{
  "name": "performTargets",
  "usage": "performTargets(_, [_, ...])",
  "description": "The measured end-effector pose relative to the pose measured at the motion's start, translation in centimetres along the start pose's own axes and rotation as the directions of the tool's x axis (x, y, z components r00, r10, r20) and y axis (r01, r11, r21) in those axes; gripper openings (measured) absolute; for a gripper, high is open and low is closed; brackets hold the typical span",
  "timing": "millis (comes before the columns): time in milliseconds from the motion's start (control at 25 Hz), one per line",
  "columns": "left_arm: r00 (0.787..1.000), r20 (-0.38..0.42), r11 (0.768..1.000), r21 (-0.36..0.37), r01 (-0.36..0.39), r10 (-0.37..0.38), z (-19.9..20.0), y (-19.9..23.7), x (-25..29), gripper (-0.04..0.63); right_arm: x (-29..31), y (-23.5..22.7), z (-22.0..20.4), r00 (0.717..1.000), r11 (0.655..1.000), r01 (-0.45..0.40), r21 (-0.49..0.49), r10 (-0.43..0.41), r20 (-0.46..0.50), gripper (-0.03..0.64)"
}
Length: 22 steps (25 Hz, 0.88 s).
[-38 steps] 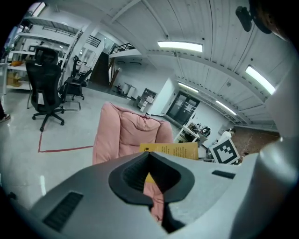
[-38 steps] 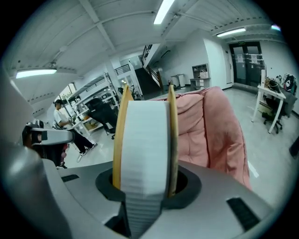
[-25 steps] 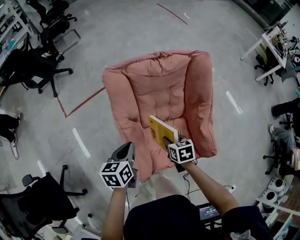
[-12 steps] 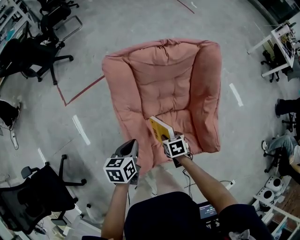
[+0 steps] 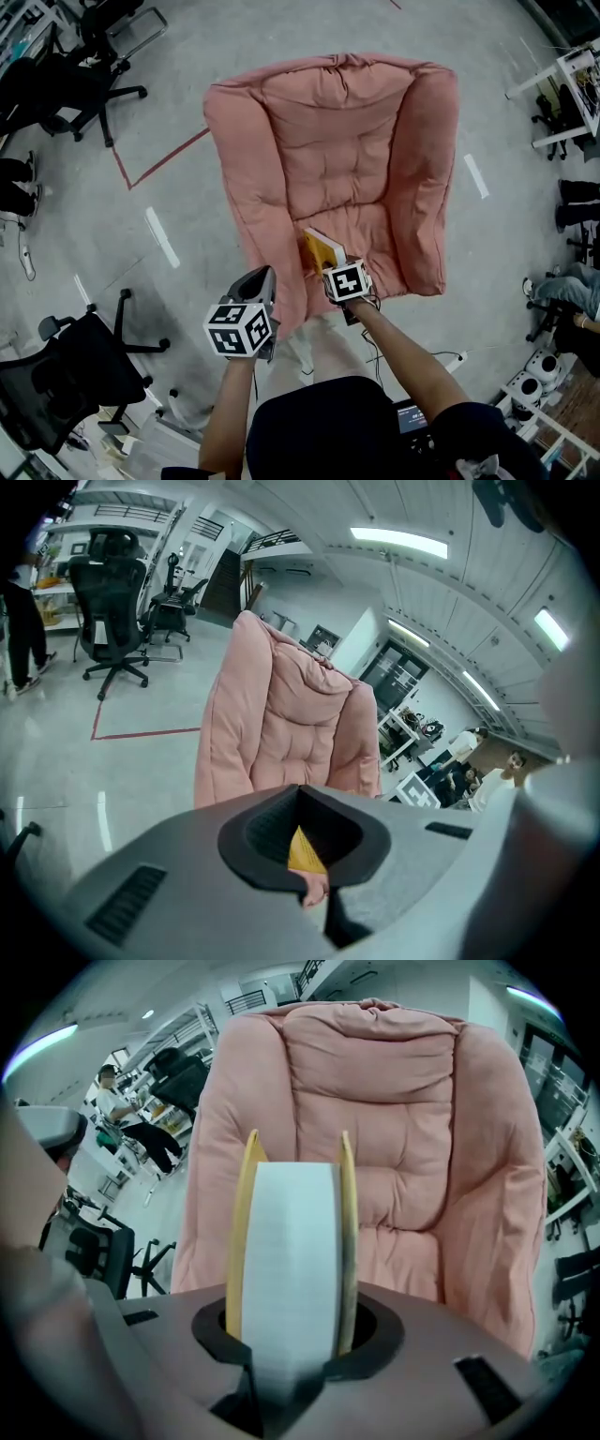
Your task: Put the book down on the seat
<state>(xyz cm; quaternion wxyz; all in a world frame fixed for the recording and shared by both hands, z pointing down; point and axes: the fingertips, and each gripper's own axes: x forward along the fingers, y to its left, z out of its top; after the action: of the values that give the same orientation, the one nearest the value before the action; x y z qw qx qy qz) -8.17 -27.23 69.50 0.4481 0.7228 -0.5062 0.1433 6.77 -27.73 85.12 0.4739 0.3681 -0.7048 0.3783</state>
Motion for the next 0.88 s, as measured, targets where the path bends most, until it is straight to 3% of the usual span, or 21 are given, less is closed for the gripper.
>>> performTargets(400, [0.999,-0.039,1.0,-0.021,-0.003,0.003,-1.9,0.4,0.3,0.006,3.1,-0.2,-1.9,0.997,1.0,0.025,0.001,-0.024,-0.071,0.155])
performTargets(880, [0.999,-0.05,0.998,-0.054,0.01,-0.013,-2.6,0.5,1.0,0.005,4.0,0.6,-1.5,0.998,1.0,-0.006,0.003,0.006,-0.07,0.175])
